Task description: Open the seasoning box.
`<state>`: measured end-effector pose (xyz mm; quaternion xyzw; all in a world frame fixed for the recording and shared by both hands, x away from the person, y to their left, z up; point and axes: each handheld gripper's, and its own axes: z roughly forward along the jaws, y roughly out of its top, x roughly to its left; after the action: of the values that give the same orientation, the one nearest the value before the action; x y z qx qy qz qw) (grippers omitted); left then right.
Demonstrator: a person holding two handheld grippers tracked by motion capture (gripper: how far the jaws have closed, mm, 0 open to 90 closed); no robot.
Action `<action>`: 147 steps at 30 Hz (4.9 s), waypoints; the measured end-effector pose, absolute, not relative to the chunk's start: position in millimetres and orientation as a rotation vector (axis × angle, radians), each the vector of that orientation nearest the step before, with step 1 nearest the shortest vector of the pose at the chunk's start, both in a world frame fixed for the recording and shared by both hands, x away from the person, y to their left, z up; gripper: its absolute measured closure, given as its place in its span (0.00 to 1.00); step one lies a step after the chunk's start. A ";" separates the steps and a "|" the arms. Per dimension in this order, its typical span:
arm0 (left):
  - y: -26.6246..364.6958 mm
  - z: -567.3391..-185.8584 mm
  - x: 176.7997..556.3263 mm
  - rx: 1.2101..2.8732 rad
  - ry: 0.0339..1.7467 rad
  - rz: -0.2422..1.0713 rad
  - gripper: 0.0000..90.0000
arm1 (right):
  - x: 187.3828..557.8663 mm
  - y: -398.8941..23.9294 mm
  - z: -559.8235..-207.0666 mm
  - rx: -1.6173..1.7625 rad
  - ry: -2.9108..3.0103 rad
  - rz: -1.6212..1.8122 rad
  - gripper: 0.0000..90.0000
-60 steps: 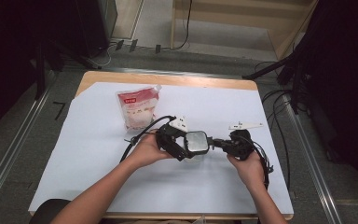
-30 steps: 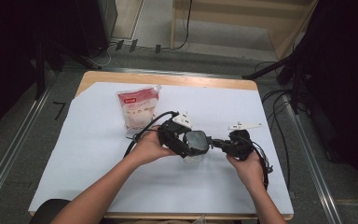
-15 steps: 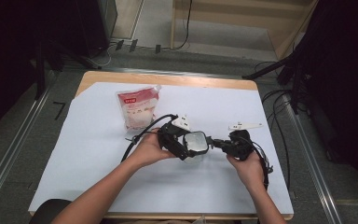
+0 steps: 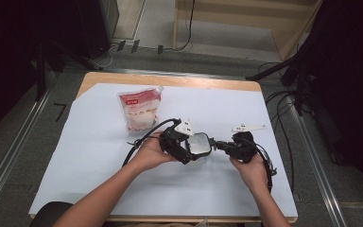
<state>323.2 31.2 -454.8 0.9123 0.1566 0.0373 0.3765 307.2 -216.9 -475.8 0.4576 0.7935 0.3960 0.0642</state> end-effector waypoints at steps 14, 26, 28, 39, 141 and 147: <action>29.9 -445.6 323.1 2.328 0.379 0.111 0.20 | 307.0 -216.4 -476.6 1.393 2.396 1.193 1.00; 26.5 -431.8 325.0 2.290 0.370 0.099 0.21 | 306.7 -216.2 -476.5 1.392 2.401 1.203 1.00; 25.0 -430.0 325.2 2.286 0.370 0.100 0.21 | 305.9 -215.7 -476.2 1.405 2.401 1.201 1.00; 13.1 -417.0 330.6 2.281 0.361 0.082 0.21 | 305.6 -216.6 -476.6 1.395 2.406 1.208 1.00; 108.4 -387.5 331.7 2.195 0.625 -0.069 0.51 | 218.2 -150.6 -444.0 0.989 2.600 1.415 0.63; 130.7 -384.4 329.6 2.174 0.667 -0.026 0.50 | 218.0 -131.1 -448.4 0.911 2.657 1.388 0.60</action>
<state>329.6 130.7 -384.4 0.8675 0.2662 -0.0104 0.4201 218.0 -131.1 -448.4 0.2907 0.8481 0.4430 0.0046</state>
